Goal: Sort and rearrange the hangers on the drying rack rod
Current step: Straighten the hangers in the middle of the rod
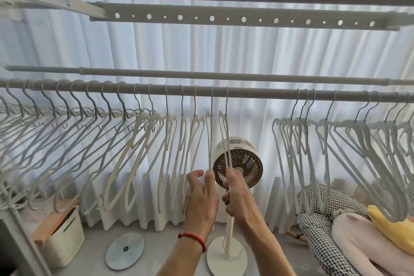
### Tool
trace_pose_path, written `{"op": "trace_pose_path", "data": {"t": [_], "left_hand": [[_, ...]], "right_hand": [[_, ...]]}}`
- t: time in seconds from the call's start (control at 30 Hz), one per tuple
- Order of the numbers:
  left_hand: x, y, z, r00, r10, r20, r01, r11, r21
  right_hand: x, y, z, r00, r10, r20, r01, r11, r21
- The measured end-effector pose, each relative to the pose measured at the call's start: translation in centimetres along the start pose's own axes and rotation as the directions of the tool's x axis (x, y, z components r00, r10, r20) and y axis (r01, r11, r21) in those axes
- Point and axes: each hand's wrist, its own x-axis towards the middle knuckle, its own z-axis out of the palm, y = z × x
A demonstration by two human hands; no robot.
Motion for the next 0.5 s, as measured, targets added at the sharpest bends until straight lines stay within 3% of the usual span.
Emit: {"op": "trace_pose_path", "data": {"t": [0.37, 0.5], "left_hand": [[-0.3, 0.1, -0.4, 1.0, -0.01, 0.01, 0.011, 0.999, -0.038], [-1.2, 0.8, -0.5, 0.995, 0.096, 0.024, -0.098, 0.992, 0.078]], "right_hand": [[-0.2, -0.3, 0.0, 1.0, 0.017, -0.007, -0.017, 1.0, -0.023], [-0.8, -0.3, -0.8, 1.0, 0.022, -0.001, -0.022, 0.997, -0.069]]}}
